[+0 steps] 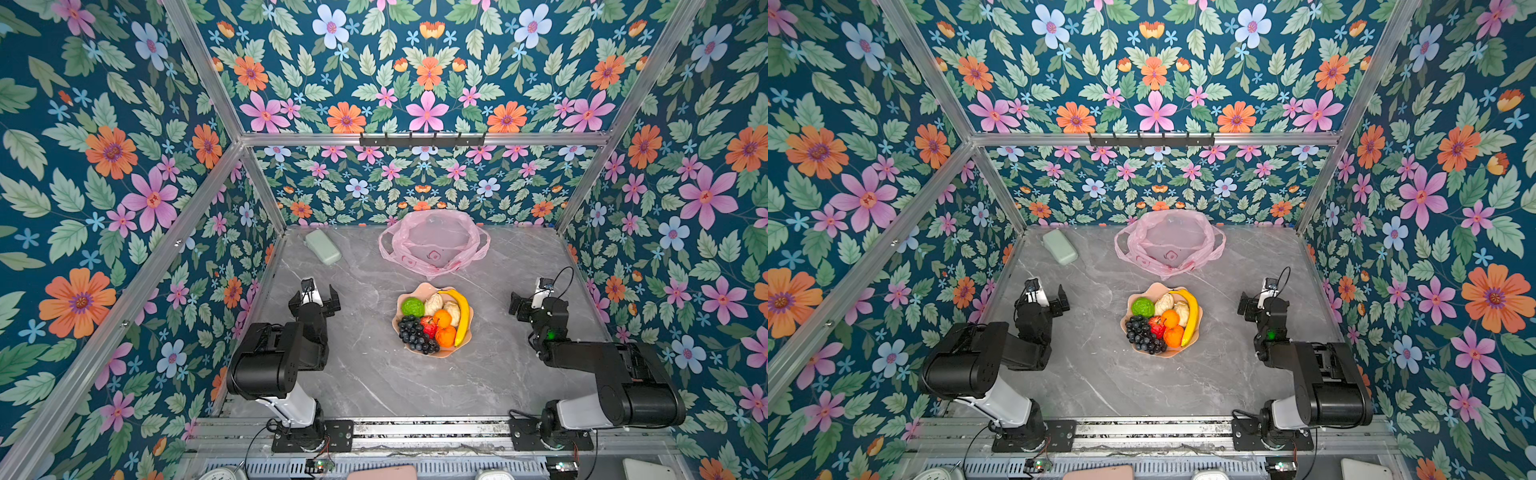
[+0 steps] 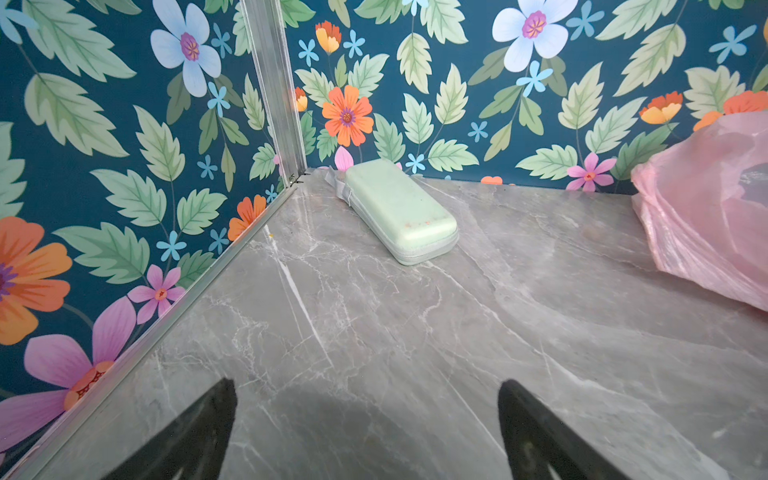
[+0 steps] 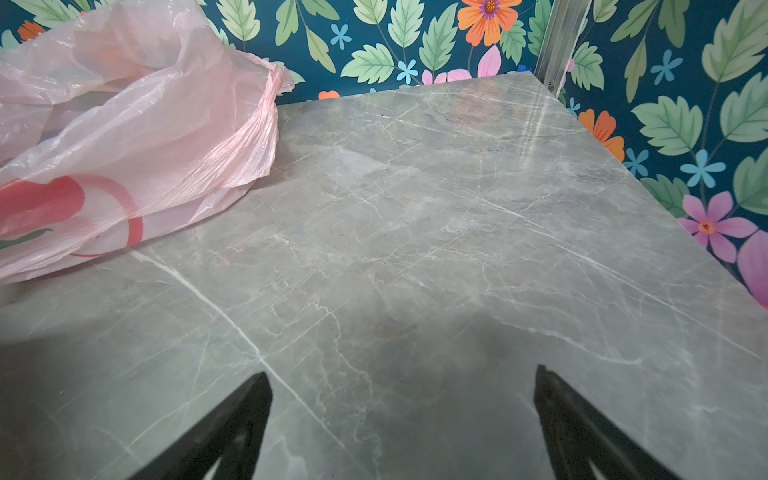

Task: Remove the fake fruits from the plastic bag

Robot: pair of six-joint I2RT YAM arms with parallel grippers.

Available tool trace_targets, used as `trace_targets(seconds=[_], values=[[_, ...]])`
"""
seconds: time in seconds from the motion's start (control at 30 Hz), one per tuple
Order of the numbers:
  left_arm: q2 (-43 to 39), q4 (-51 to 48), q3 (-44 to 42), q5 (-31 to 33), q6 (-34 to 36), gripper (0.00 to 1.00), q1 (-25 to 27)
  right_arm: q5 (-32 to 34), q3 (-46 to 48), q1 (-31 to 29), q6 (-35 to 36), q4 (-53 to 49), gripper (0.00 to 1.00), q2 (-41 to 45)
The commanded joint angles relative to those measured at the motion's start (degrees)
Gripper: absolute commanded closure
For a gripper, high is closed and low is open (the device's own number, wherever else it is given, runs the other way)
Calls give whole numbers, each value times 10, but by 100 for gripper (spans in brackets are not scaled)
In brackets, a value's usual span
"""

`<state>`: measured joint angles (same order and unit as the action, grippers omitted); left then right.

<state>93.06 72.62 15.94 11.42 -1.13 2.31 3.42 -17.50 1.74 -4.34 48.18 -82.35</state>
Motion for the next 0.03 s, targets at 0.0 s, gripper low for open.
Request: trace_targets(seconds=[0.0], values=[[-2, 12, -3, -2, 7, 0, 1, 6, -1, 0, -3, 24, 1, 1]])
